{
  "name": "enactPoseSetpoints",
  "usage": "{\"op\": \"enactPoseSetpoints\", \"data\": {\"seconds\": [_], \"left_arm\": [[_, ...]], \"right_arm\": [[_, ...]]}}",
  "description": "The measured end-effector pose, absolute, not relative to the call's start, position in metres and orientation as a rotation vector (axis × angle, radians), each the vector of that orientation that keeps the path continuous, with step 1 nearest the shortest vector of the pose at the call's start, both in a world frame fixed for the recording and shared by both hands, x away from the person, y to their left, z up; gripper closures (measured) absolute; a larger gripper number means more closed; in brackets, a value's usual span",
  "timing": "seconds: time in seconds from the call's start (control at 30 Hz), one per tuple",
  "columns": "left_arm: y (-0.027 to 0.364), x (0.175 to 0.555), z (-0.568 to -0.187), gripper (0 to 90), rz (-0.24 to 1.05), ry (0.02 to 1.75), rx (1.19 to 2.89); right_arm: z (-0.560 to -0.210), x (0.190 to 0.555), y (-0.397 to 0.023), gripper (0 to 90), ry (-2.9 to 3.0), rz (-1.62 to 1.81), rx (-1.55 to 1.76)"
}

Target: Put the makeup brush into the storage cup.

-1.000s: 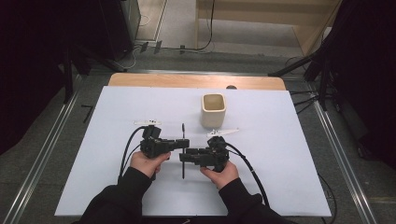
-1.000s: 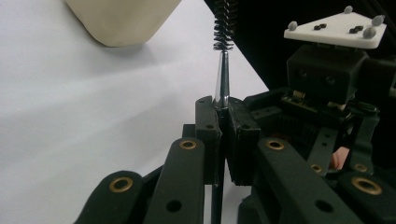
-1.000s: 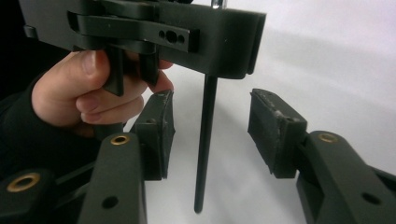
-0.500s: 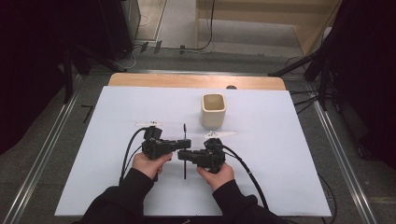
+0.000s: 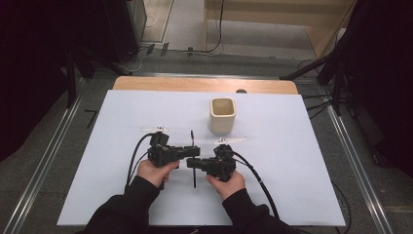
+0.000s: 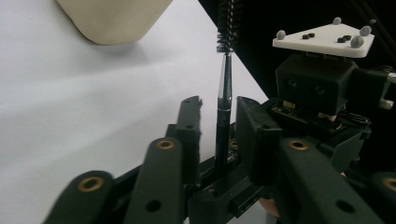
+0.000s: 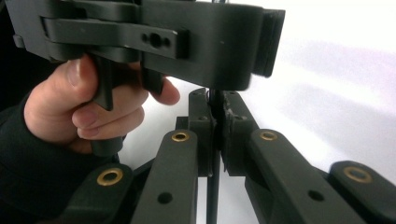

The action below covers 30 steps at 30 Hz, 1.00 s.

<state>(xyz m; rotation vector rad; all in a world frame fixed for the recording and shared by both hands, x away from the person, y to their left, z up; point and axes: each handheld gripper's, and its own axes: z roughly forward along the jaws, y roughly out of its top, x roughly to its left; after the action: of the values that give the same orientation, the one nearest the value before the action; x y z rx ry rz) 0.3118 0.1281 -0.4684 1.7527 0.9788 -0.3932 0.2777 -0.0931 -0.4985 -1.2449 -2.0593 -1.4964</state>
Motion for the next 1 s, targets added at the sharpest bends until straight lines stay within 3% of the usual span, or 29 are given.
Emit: {"op": "enactPoseSetpoints", "data": {"seconds": [0.2,0.47,1.0], "left_arm": [[0.135,0.313,-0.464,51.9,-0.369,0.975,1.783],[0.146,0.311,-0.461,39.7,-0.32,0.951,1.801],[0.153,0.305,-0.459,34.5,-0.219,0.911,1.927]], "right_arm": [[-0.498,0.278,-0.095,86.0,-2.065,-1.493,-1.257],[-0.5,0.28,-0.1,86.0,-2.093,-1.471,-1.257],[-0.502,0.285,-0.111,85.9,-2.108,-1.46,-1.307]]}}
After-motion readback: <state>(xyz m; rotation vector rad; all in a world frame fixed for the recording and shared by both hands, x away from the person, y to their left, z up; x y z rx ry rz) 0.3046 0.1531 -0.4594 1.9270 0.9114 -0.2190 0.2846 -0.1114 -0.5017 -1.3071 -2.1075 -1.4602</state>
